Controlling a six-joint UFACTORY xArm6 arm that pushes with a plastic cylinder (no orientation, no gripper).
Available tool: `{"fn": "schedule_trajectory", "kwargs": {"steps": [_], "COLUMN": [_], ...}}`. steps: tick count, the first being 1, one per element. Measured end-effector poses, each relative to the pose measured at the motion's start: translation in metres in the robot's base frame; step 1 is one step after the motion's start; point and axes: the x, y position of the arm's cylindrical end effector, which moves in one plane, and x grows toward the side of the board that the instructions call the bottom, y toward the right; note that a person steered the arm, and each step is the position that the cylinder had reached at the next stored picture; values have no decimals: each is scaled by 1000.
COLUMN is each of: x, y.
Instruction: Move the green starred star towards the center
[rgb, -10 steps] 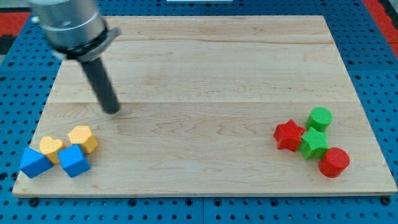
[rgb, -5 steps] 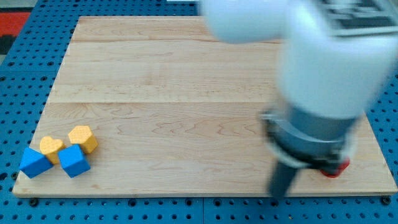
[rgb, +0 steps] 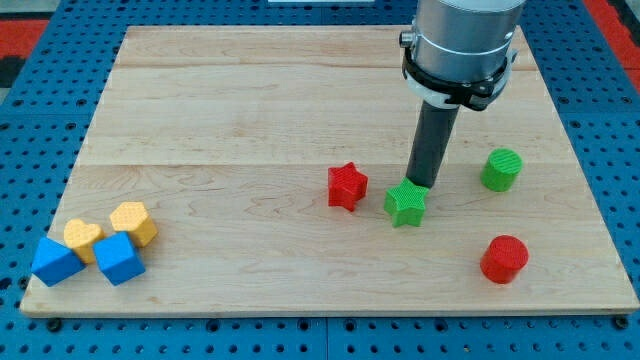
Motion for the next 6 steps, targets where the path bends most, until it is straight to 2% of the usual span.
{"fn": "schedule_trajectory", "kwargs": {"steps": [1,2,3,4,5,6], "x": [32,52,52,40,-19,-48], "y": [57,32,-10,-37,-58,-67]}}
